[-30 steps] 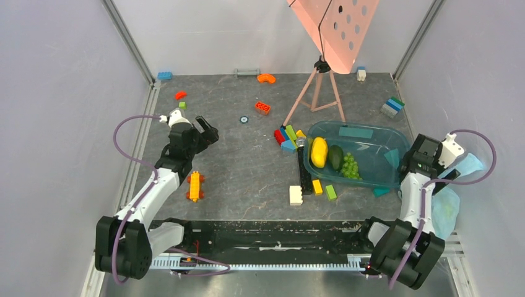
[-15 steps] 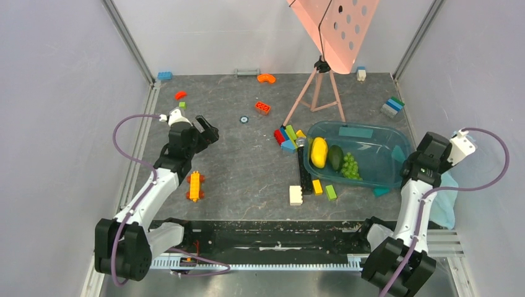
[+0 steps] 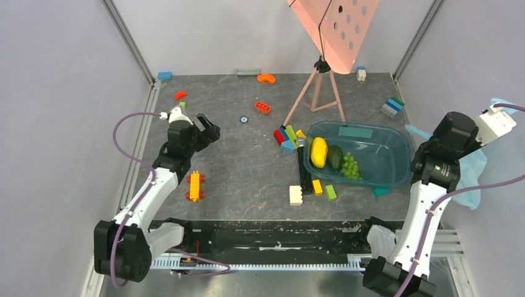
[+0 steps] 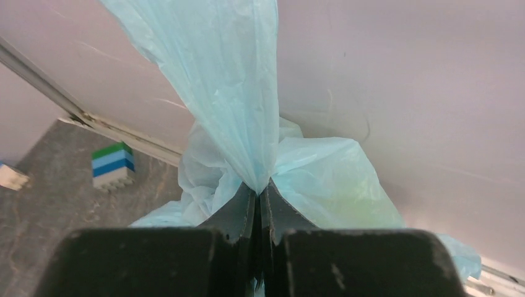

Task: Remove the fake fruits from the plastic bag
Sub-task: Pick up the plastic bag from the corner of the board, then place the plastic bag at the center of the board.

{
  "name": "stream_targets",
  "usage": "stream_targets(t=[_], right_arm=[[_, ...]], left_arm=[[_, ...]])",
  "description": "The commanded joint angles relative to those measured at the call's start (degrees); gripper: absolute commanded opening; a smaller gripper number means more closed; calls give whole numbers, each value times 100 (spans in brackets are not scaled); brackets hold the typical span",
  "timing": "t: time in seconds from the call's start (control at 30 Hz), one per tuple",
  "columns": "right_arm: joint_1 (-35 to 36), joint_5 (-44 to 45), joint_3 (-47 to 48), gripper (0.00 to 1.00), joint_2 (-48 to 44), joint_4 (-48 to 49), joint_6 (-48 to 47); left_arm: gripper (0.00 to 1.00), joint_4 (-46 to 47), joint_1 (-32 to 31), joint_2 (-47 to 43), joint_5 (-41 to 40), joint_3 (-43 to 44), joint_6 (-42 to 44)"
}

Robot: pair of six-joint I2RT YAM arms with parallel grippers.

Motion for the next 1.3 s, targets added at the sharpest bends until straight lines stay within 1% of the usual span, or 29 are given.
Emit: stream_targets(t=[0.0, 0.17, 0.33, 0.47, 0.63, 0.8, 1.07, 1.13, 1.17, 1.27], right_arm=[[44, -360, 643, 0, -70, -33, -227], [234, -1102, 828, 0, -189, -173, -136], [441, -2022, 949, 0, -275, -281, 11], [795, -2384, 1127, 0, -268, -393, 88], [1443, -2494, 1274, 0, -200, -443, 199], [2135, -2496, 1177, 0, -193, -354, 245], [3083, -2727, 1134, 0, -215, -184, 263], [3376, -2659, 1087, 0, -210, -114, 280], [3558, -2620, 1045, 0, -202, -84, 290], [4296, -2308, 931, 0, -129, 23, 306]], left_arm=[[100, -14, -24, -21, 161, 306, -81], [100, -403, -24, -22, 165, 556, -139], [100, -892, -24, -30, 229, 872, -185], [100, -1119, -24, -271, 234, 939, -182], [100, -1330, -24, -561, 235, 988, -140], [100, -1578, -24, -653, 258, 1104, -19], [100, -1634, -24, -750, 497, 1088, 10], [100, -1659, -24, -768, 497, 1096, 17], [100, -1684, -24, -792, 643, 1105, 33], [100, -1755, -25, -876, 680, 1155, 120]])
